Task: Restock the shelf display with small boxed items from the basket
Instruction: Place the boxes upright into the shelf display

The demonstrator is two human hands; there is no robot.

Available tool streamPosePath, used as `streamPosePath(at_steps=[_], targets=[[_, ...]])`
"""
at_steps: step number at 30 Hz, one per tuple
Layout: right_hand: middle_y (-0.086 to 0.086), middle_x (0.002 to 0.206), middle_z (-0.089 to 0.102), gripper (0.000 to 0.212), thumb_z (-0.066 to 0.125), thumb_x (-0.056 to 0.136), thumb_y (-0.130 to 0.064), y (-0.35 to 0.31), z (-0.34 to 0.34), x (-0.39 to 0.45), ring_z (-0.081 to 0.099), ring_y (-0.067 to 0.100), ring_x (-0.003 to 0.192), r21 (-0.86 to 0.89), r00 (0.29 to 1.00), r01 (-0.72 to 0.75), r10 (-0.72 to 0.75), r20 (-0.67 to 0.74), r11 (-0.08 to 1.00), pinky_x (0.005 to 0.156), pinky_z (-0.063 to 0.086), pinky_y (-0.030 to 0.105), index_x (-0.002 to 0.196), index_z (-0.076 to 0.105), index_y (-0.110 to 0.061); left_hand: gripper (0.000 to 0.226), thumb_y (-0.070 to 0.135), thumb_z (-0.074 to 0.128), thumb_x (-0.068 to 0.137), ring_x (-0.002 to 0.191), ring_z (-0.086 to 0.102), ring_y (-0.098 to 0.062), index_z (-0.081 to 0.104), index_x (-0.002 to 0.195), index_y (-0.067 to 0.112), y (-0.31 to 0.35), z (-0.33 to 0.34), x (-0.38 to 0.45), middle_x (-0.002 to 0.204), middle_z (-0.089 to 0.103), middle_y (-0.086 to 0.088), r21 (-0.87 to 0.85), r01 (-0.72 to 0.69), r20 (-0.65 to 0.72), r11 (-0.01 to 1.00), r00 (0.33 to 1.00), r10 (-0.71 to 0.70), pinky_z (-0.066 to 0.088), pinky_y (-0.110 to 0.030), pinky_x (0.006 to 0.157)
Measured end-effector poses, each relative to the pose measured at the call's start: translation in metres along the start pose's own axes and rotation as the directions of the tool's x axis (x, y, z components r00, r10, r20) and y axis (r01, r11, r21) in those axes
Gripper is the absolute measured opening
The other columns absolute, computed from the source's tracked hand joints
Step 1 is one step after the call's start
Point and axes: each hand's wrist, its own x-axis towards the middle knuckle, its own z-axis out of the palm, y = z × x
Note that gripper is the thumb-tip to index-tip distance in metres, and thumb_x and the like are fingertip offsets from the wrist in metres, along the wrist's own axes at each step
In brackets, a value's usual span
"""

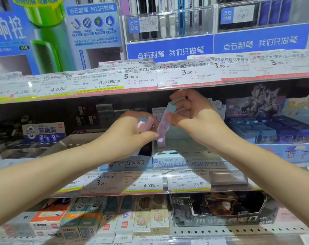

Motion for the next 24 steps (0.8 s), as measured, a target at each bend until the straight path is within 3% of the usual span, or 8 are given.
streamPosePath(at_steps=[2, 4, 7, 10, 13, 17, 21, 24], targets=[[-0.006, 0.082, 0.053, 0.032, 0.067, 0.078, -0.004, 0.003, -0.003, 0.002, 0.055, 0.013, 0.067, -0.059, 1.000, 0.023, -0.023, 0.004, 0.998, 0.073, 0.049, 0.026, 0.083, 0.050, -0.030, 0.016, 0.025, 0.056, 0.087, 0.077, 0.063, 0.000, 0.067, 0.098, 0.023, 0.002, -0.006, -0.002, 0.077, 0.070, 0.017, 0.169, -0.120, 0.009, 0.978, 0.993, 0.120, 0.047, -0.018, 0.071], [-0.007, 0.082, 0.053, 0.038, 0.066, 0.078, 0.000, 0.007, -0.004, 0.003, 0.054, 0.012, 0.065, -0.110, 0.998, 0.035, -0.030, 0.047, 0.993, 0.072, 0.049, 0.024, 0.078, 0.049, -0.034, 0.034, 0.011, 0.051, 0.086, 0.106, 0.061, -0.012, 0.062, 0.113, 0.028, 0.001, -0.011, -0.004, 0.114, 0.067, 0.012, 0.337, -0.197, 0.081, 0.921, 0.980, 0.180, 0.048, -0.027, 0.090], [-0.006, 0.084, 0.054, 0.039, 0.062, 0.080, 0.002, 0.014, -0.001, 0.002, 0.055, 0.012, 0.064, -0.144, 0.993, 0.056, -0.041, 0.108, 0.988, 0.068, 0.048, 0.017, 0.075, 0.048, -0.034, 0.052, 0.010, 0.048, 0.084, 0.125, 0.050, -0.010, 0.050, 0.129, 0.037, -0.001, -0.015, -0.006, 0.137, 0.050, 0.021, 0.508, -0.276, 0.200, 0.816, 0.959, 0.200, 0.044, -0.029, 0.100], [-0.002, 0.086, 0.057, 0.038, 0.064, 0.080, -0.001, 0.019, 0.002, 0.001, 0.058, 0.016, 0.066, -0.158, 0.990, 0.075, -0.055, 0.130, 0.985, 0.068, 0.049, 0.020, 0.075, 0.048, -0.035, 0.057, 0.014, 0.047, 0.085, 0.120, 0.053, -0.011, 0.042, 0.133, 0.045, -0.002, -0.018, -0.008, 0.136, 0.051, 0.021, 0.553, -0.335, 0.309, 0.763, 0.933, 0.186, 0.046, -0.023, 0.087], [-0.002, 0.087, 0.058, 0.037, 0.066, 0.080, -0.004, 0.021, 0.005, 0.000, 0.058, 0.012, 0.065, -0.173, 0.987, 0.089, -0.063, 0.149, 0.981, 0.070, 0.051, 0.026, 0.074, 0.049, -0.036, 0.059, 0.015, 0.047, 0.085, 0.116, 0.056, -0.012, 0.038, 0.136, 0.045, -0.007, -0.018, -0.009, 0.134, 0.056, 0.016, 0.559, -0.393, 0.433, 0.730, 0.889, 0.147, 0.050, -0.031, 0.088], [-0.009, 0.084, 0.056, 0.038, 0.066, 0.080, -0.005, 0.022, 0.007, 0.001, 0.055, 0.005, 0.061, -0.194, 0.983, 0.107, -0.074, 0.169, 0.975, 0.068, 0.050, 0.021, 0.074, 0.048, -0.038, 0.062, 0.016, 0.047, 0.084, 0.114, 0.057, -0.014, 0.035, 0.135, 0.049, -0.013, -0.020, -0.007, 0.131, 0.058, 0.014, 0.552, -0.404, 0.487, 0.730, 0.866, 0.111, 0.051, -0.037, 0.085], [0.000, 0.086, 0.058, 0.040, 0.066, 0.079, -0.004, 0.021, 0.007, 0.002, 0.059, 0.014, 0.066, -0.230, 0.982, 0.115, -0.075, 0.176, 0.966, 0.070, 0.050, 0.024, 0.073, 0.048, -0.039, 0.056, 0.019, 0.046, 0.087, 0.126, 0.050, -0.015, 0.038, 0.137, 0.041, -0.017, -0.019, -0.005, 0.141, 0.049, 0.011, 0.569, -0.442, 0.504, 0.694, 0.854, 0.131, 0.047, -0.036, 0.097], [0.007, 0.088, 0.060, 0.040, 0.067, 0.078, -0.004, 0.021, 0.007, 0.001, 0.060, 0.018, 0.068, -0.258, 0.974, 0.152, -0.101, 0.202, 0.954, 0.066, 0.048, 0.016, 0.073, 0.048, -0.038, 0.049, 0.024, 0.045, 0.088, 0.126, 0.049, -0.014, 0.041, 0.136, 0.035, -0.018, -0.019, -0.003, 0.141, 0.049, 0.011, 0.569, -0.457, 0.497, 0.684, 0.854, 0.157, 0.044, -0.037, 0.101]])
